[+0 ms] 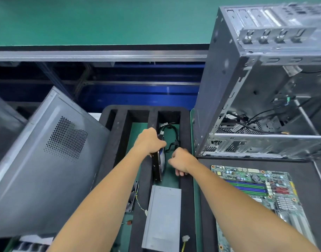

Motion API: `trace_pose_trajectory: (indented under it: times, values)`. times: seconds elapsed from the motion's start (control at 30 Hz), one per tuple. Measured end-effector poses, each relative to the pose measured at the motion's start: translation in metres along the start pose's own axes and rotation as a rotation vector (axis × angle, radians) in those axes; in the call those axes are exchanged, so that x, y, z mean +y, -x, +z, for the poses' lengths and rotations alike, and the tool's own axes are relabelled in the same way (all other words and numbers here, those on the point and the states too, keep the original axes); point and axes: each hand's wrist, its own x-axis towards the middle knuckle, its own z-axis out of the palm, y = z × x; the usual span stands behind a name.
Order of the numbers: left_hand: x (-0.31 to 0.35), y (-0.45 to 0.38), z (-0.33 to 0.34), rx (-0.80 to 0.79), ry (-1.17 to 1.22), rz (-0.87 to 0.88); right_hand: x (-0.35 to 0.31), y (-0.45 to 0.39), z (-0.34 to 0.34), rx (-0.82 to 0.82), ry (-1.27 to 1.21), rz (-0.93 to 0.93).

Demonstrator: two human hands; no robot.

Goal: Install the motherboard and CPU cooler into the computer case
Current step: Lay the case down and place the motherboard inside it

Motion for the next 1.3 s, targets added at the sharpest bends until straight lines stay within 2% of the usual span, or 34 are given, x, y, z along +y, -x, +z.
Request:
trace_pose_trajectory:
  times: [0.07, 0.13, 0.23, 0.37, 0.47, 0.53, 0.7, 0.77, 0.83, 0.87, 0.93, 1.0, 1.07, 1.17, 1.3]
  values:
    - [0.002, 0.006, 0.002, -0.043, 0.044, -0.024, 0.000, 0.000, 0.000, -0.003, 0.003, 0.011]
    - [0.007, 0.013, 0.001, -0.193, 0.078, -0.047, 0.000, -0.001, 0.000, -0.002, -0.005, 0.025]
    - [0.013, 0.029, 0.007, -0.397, 0.008, -0.061, -0.003, 0.000, -0.002, 0.003, -0.018, 0.040]
    - [0.010, 0.040, 0.023, -0.413, 0.029, -0.072, -0.006, 0.004, -0.005, 0.013, -0.009, 0.022]
    - [0.005, 0.044, 0.026, -0.480, 0.083, -0.089, -0.003, 0.005, -0.001, 0.130, -0.112, -0.034]
    - [0.002, 0.046, 0.026, -0.479, 0.103, -0.067, -0.001, 0.006, 0.001, 0.197, -0.145, -0.058]
    - [-0.013, 0.050, 0.015, -0.480, 0.090, 0.034, 0.001, 0.004, 0.001, 0.232, -0.218, -0.043]
    - [-0.027, 0.049, 0.001, -0.343, 0.110, 0.041, 0.000, 0.006, 0.000, 0.227, -0.223, -0.036]
    - [-0.048, 0.048, -0.016, -0.176, -0.033, 0.086, -0.004, 0.007, -0.001, 0.221, -0.228, -0.022]
    - [-0.061, 0.050, -0.023, -0.175, -0.125, 0.115, -0.007, 0.008, -0.001, 0.235, -0.201, -0.015]
    - [-0.083, 0.056, -0.028, -0.358, -0.327, 0.125, -0.014, 0.011, 0.002, 0.317, -0.052, -0.001]
    - [-0.098, 0.065, -0.021, -0.567, -0.577, 0.102, -0.024, 0.016, 0.007, 0.442, 0.222, -0.004]
    - [-0.108, 0.073, -0.010, -0.651, -0.712, 0.095, -0.037, 0.021, 0.011, 0.515, 0.463, -0.047]
    - [-0.118, 0.083, 0.004, -0.610, -0.766, 0.145, -0.053, 0.024, 0.014, 0.560, 0.635, -0.082]
    - [-0.124, 0.091, 0.011, -0.476, -0.821, 0.269, -0.058, 0.024, 0.020, 0.589, 0.660, -0.127]
